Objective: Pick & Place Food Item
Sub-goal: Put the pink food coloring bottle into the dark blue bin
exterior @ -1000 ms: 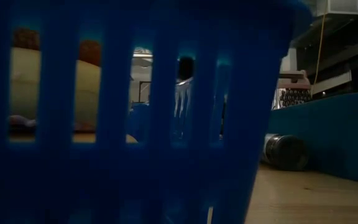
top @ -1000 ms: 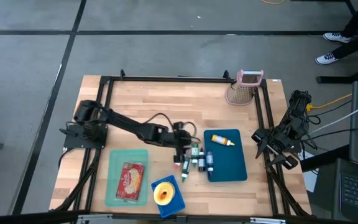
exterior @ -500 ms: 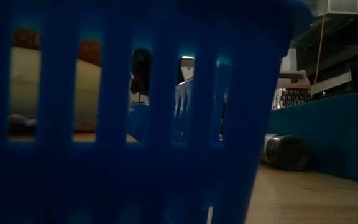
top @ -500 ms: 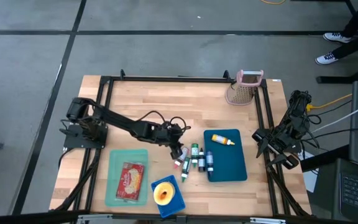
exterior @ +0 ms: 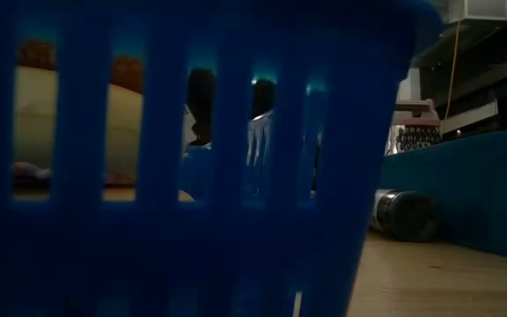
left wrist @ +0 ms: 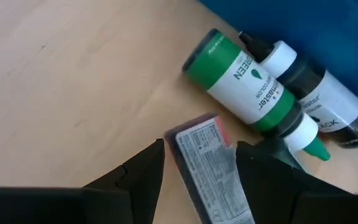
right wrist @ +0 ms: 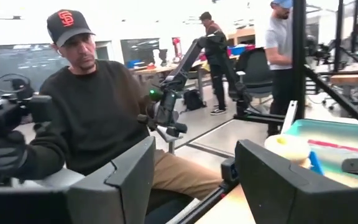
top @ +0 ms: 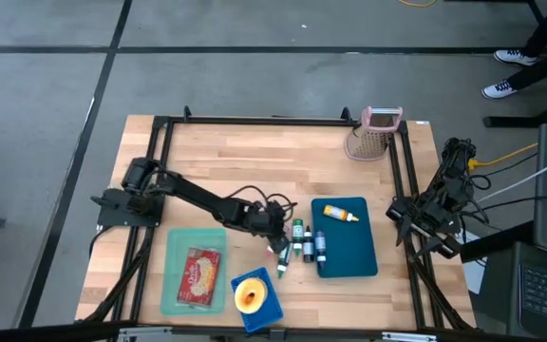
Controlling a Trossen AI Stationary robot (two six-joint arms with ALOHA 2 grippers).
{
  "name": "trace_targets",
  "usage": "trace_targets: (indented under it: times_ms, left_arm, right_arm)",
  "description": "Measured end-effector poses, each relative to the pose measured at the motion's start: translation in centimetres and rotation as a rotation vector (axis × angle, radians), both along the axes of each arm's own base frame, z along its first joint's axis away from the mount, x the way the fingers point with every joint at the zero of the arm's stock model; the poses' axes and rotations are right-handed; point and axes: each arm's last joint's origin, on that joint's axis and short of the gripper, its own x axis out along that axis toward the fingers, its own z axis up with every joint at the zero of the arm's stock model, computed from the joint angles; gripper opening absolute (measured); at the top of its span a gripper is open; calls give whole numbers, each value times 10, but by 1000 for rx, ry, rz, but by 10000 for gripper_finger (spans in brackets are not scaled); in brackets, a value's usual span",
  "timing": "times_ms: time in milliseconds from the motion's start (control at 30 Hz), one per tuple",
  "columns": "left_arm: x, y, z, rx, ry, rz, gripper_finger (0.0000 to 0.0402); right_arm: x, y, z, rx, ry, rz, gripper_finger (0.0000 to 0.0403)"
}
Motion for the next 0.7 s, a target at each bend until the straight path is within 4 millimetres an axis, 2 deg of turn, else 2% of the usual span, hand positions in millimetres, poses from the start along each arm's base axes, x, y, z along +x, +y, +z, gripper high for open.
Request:
trace_targets:
  times_ms: [100,233,467,567,700]
  left_arm:
    - [15,-3,2,-12,33,8,194]
    - [32,-6,-6,-32,141,31,194]
    - [42,-10,-18,-38,223,60,192]
    - [40,-15,-16,17,209,55,172]
    - [37,-20,-6,67,190,16,118]
  right_arm:
    - [0,0,0,13,16,25,217]
    - [-1,1,0,31,45,41,217]
    - [-3,2,0,20,34,132,217]
    - [-3,2,0,22,36,134,217]
    - [-3,2,0,23,34,133,217]
